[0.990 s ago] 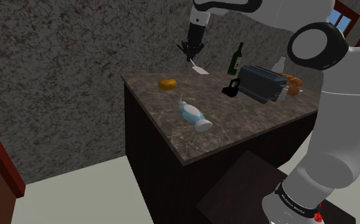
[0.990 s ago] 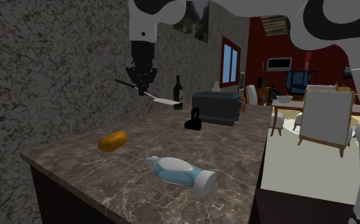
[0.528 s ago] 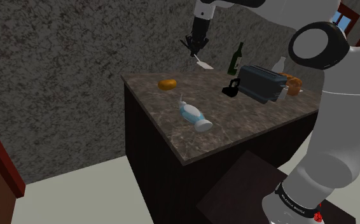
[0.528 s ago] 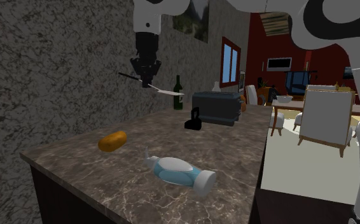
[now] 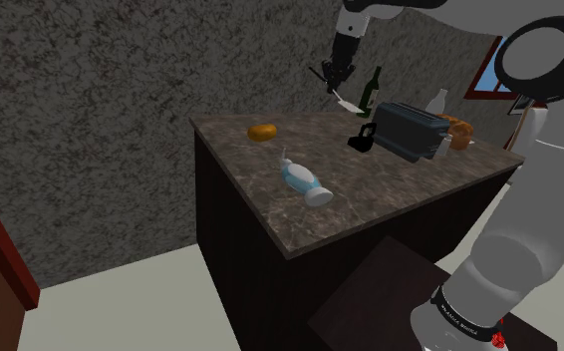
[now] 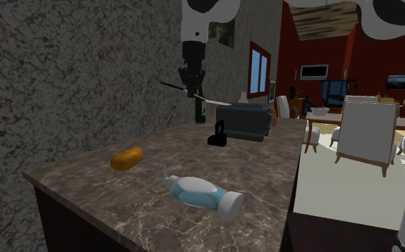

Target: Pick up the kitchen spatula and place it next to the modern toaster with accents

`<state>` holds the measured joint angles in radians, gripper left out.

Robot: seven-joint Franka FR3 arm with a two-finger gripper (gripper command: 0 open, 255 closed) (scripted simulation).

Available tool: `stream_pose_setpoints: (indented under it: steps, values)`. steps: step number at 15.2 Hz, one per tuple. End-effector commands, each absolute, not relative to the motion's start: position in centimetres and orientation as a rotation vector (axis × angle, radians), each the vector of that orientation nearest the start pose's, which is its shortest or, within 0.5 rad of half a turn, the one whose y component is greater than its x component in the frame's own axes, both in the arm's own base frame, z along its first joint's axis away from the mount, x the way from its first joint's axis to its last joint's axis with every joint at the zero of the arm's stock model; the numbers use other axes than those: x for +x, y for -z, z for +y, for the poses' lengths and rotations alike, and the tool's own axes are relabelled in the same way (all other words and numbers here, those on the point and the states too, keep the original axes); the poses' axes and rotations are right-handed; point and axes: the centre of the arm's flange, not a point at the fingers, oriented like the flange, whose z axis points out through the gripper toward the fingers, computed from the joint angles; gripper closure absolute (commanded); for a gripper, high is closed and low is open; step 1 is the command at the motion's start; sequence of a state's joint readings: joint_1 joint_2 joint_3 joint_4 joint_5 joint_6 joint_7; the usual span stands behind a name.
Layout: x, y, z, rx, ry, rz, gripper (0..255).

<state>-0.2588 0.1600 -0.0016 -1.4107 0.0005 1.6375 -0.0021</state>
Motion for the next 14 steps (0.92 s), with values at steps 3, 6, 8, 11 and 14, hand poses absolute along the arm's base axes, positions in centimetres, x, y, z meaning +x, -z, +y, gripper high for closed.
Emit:
stream_pose_setpoints:
  steps: [3,6,8,11,14]
  values:
    - [55.5,-61.4,-20.0,-3.122,0.104,0.404,255]
    - [52.9,-61.4,-23.0,-3.122,0.104,0.404,255]
    - [51.2,-61.4,-25.1,-3.122,0.104,0.404,255]
    - [48.7,-61.4,-28.1,-3.122,0.104,0.404,255]
    - [46.2,-61.4,-31.2,-3.122,0.104,0.404,255]
